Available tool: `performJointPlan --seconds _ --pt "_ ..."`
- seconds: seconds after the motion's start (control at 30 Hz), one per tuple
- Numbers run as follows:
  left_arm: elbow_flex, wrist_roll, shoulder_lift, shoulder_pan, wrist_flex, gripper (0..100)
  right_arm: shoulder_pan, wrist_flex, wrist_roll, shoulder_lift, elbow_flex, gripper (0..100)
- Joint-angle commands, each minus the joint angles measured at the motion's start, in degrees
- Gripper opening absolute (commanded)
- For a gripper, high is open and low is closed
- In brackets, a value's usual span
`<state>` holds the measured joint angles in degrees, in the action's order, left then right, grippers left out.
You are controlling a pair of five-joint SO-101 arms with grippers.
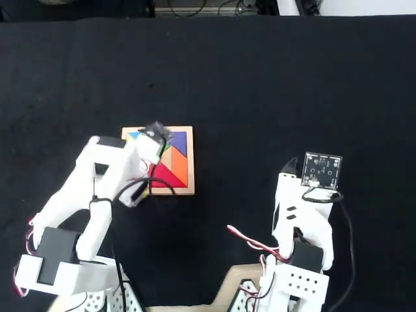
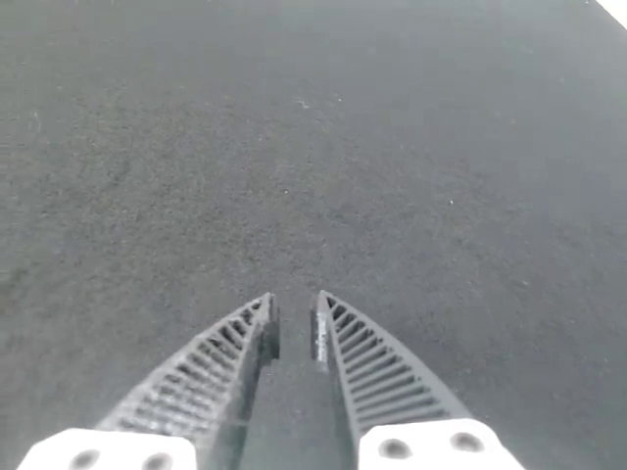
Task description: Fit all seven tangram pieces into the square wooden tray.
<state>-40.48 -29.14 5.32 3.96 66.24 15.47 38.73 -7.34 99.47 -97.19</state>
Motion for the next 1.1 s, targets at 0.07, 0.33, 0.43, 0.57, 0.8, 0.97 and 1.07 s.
performJointPlan --seconds 0.07,0.33,0.43,0.57,0.8,0.97,1.07 --pt "34.0 12.7 11.9 -5.0 15.7 6 -1.9 -0.2 -0.7 1.3 0.3 7.4" --pt "52.4 18.0 18.5 -11.1 19.6 6 -15.8 8.1 -9.6 1.1 16.4 7.6" --pt "57.0 21.0 24.2 -13.2 19.7 7 -15.6 9.5 -9.9 0.7 27.6 7.5" --pt "60.4 27.4 32.2 -15.6 12.0 7 -15.6 9.7 -9.9 -6.1 38.5 7.5" --pt "49.8 29.1 46.3 -16.0 10.5 7 -15.9 24.9 -9.5 -20.5 65.5 7.4" --pt "35.6 26.1 65.1 -16.1 10.8 9 -16.0 35.6 -9.5 -21.8 79.4 7.4" --pt "22.1 24.4 75.1 -16.1 4.0 16 -15.9 38.8 -9.5 -21.8 80.8 7.3"
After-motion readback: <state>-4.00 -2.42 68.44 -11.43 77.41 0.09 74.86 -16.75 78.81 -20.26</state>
